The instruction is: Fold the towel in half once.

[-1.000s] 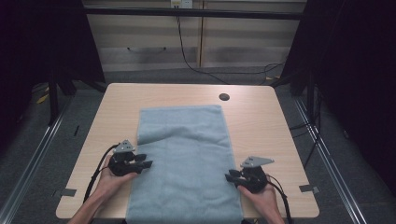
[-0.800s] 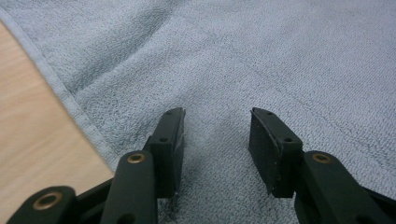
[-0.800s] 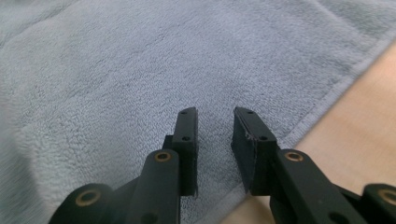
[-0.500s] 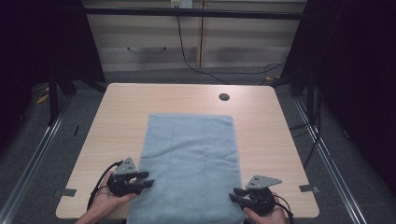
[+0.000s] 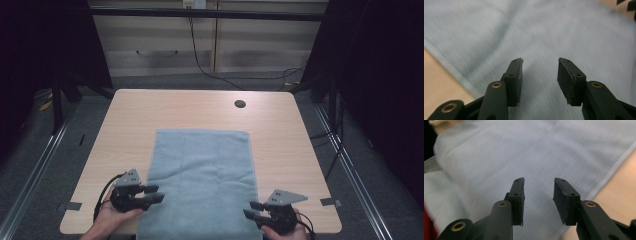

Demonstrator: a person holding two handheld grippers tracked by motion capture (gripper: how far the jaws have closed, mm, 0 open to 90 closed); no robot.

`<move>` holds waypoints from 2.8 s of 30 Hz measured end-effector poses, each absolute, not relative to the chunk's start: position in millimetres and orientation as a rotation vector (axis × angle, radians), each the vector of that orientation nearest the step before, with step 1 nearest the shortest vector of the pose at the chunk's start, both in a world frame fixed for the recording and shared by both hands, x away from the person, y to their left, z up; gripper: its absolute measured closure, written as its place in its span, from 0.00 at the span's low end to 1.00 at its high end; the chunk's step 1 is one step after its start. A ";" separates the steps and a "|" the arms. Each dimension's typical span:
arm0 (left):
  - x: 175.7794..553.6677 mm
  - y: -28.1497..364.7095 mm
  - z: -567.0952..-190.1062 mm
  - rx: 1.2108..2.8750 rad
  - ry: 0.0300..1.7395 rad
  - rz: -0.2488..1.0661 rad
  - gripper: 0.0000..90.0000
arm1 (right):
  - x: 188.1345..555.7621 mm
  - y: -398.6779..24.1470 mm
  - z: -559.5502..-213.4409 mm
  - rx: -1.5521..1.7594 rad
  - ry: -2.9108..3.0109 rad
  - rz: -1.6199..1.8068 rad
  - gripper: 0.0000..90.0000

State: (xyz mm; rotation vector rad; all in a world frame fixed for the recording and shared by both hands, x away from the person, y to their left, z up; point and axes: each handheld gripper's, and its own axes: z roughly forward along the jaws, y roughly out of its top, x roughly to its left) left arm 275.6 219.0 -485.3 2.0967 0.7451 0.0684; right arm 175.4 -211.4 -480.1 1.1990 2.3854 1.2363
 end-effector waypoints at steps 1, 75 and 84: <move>284.8 216.4 -484.9 2.086 0.759 0.077 0.59 | 187.1 -210.9 -479.0 1.205 2.372 1.217 0.68; 370.7 227.1 -505.6 2.155 0.848 0.244 0.67 | 332.9 -218.1 -508.5 1.382 2.249 1.115 0.94; 370.1 236.6 -490.1 2.005 0.890 0.116 0.96 | 321.9 -225.6 -486.6 1.374 2.192 1.317 0.95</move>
